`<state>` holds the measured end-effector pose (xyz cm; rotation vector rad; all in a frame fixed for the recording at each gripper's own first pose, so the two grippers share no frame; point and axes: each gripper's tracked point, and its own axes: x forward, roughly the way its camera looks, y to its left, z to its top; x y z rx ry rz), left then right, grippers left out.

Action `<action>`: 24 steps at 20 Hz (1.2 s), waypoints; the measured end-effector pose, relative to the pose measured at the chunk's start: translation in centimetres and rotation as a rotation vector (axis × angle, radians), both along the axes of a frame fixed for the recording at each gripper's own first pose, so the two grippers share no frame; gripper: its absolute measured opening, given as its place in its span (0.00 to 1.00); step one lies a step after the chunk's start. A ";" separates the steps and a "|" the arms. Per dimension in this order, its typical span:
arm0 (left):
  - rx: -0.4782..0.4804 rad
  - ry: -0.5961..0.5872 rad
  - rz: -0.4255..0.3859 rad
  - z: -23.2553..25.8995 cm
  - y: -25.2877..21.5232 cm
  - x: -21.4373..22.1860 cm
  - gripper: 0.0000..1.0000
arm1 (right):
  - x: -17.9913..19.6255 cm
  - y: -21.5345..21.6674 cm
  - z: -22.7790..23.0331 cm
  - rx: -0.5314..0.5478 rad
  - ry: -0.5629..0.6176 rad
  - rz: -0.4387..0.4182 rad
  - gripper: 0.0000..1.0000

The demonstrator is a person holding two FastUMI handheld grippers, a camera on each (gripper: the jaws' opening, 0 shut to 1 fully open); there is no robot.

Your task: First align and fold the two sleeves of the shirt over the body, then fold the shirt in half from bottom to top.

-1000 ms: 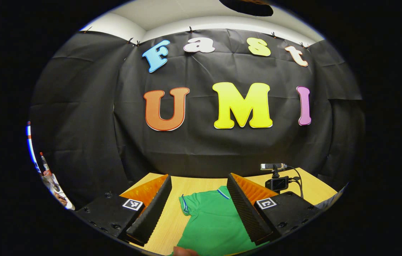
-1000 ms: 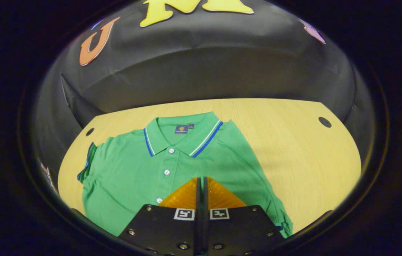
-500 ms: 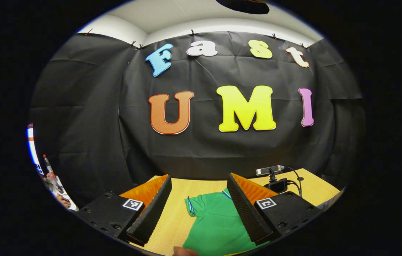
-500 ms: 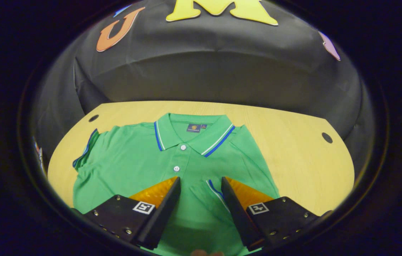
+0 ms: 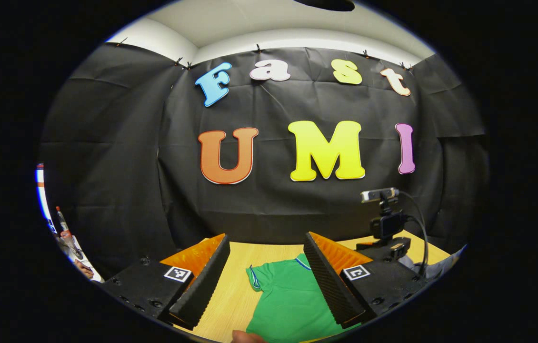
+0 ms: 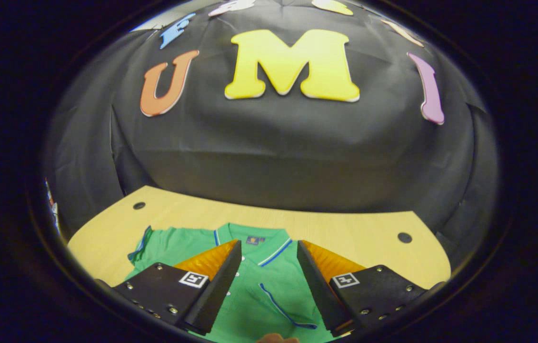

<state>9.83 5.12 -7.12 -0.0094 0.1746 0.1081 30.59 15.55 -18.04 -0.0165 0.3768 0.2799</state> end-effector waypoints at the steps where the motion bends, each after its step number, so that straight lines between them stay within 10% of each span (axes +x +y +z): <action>1: -0.002 -0.002 -0.004 0.0 0.0 0.0 0.99 | -0.4 -0.6 2.1 0.005 -0.044 -0.002 0.80; 12: -0.008 -0.024 -0.020 -0.2 0.8 -0.2 0.99 | -9.4 -8.1 19.3 0.064 -0.331 -0.061 0.78; 24: -0.026 0.023 -0.047 -3.5 1.6 3.2 0.99 | -16.2 -10.8 20.1 0.061 -0.342 -0.123 0.79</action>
